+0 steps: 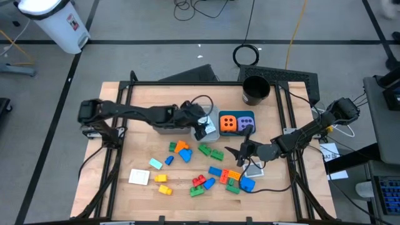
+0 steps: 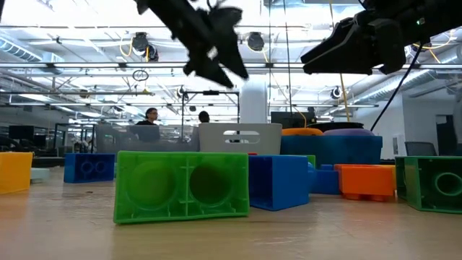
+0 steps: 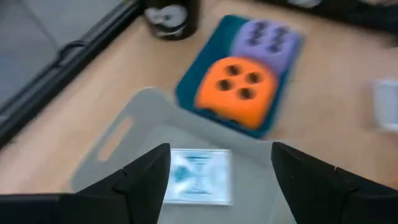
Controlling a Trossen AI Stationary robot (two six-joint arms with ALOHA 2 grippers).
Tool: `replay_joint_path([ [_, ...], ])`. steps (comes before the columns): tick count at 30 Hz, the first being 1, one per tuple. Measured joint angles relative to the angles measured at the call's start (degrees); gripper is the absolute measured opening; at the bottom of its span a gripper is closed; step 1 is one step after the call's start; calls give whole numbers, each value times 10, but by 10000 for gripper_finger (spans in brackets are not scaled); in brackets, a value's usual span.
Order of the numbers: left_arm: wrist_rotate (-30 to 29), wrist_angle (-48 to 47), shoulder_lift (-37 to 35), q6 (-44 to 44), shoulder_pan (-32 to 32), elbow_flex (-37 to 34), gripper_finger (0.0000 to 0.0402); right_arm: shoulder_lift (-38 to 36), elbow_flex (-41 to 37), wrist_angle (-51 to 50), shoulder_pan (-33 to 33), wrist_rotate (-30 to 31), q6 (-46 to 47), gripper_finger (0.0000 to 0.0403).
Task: Pick & Place Toys
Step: Put the black playing card box into the gray bin
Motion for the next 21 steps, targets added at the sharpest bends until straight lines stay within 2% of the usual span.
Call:
replay_joint_path([
  [2,12,18,-10,-4,-17,0,285,0,0,0,9,-1,13,325],
  [5,11,46,-12,26,-53,0,285,-7,0,-2,27,-52,32,325],
  [8,-5,116,-5,50,-89,-11,285,-23,2,-4,49,-103,68,325],
  [10,-10,166,-4,65,-108,-32,285,-35,7,-32,71,-107,99,325],
  [15,-12,247,-4,62,-126,-81,285,-46,21,-169,133,-117,173,328],
  [19,-13,254,0,39,-121,-91,285,-40,70,-328,154,-179,345,340],
  [21,-13,249,2,30,-117,-93,285,-29,106,-398,155,-200,401,349],
])
